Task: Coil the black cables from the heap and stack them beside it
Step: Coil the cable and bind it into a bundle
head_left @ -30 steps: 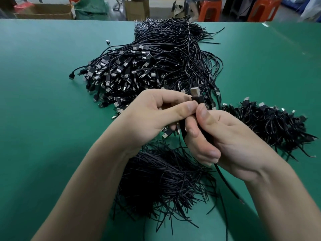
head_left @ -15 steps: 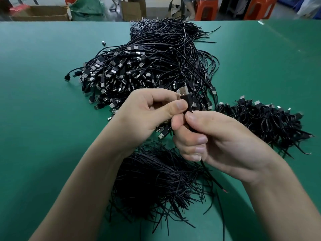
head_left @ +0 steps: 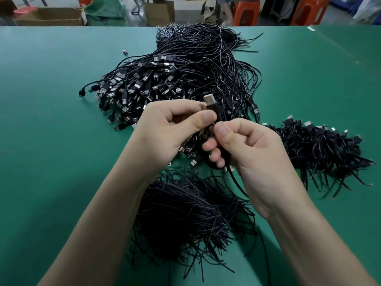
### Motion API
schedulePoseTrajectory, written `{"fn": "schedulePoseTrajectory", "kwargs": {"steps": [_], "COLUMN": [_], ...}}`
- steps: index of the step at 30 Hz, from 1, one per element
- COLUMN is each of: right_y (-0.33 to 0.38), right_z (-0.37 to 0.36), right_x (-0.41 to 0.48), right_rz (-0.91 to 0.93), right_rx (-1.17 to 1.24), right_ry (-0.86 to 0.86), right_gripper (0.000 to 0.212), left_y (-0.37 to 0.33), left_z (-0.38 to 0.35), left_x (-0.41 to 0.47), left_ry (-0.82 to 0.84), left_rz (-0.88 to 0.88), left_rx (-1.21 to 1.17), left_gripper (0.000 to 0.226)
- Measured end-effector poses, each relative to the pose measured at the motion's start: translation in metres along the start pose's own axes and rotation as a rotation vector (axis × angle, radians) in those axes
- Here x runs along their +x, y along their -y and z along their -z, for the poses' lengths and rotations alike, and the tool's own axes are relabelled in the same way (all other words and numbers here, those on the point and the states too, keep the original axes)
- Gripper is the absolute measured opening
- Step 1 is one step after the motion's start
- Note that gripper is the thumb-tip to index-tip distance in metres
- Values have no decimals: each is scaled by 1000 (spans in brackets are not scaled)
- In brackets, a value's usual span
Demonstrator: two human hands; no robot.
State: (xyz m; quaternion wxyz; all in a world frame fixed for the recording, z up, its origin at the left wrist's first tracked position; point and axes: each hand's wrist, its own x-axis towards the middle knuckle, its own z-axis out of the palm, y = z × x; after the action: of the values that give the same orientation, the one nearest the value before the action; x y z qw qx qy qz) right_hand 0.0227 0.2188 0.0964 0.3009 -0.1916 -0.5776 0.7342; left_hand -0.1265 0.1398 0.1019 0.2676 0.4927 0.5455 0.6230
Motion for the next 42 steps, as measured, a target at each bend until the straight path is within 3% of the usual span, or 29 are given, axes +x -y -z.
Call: {"fn": "schedulePoseTrajectory", "kwargs": {"steps": [3, 8, 13, 17, 21, 29, 34, 38, 42], "right_y": [-3, -10, -13, -7, -3, -9, -15, -19, -14], "right_z": [0, -7, -12, 5, 9, -2, 2, 1, 1], "right_x": [0, -1, -5, -1, -1, -2, 2, -2, -2], "right_rz": [-19, -55, -125, -300, -314, -149, 119, 235, 238], "right_rx": [-30, -139, -237, -62, -49, -216, -789, -1262, -1236], "right_ry": [-89, -47, 79, 257, 377, 189, -123, -245, -182], "right_gripper": [22, 44, 45, 49, 46, 37, 34, 25, 36], "left_y": [1, 1, 4, 5, 8, 4, 3, 5, 8], "left_z": [-1, -7, -6, -3, 1, -14, -32, -50, -49], "left_x": [0, 0, 0, 0, 1, 1, -1, -5, -5], "left_ry": [-62, -148, -147, -148, -80, -140, -84, -151, -170], "left_rz": [-5, -1, 33, 95, 117, 107, 150, 157, 103], "left_rx": [9, -23, -9, -90, -74, -67, 35, 7, -9], "left_gripper": [10, 10, 14, 9, 12, 16, 34, 9, 9]}}
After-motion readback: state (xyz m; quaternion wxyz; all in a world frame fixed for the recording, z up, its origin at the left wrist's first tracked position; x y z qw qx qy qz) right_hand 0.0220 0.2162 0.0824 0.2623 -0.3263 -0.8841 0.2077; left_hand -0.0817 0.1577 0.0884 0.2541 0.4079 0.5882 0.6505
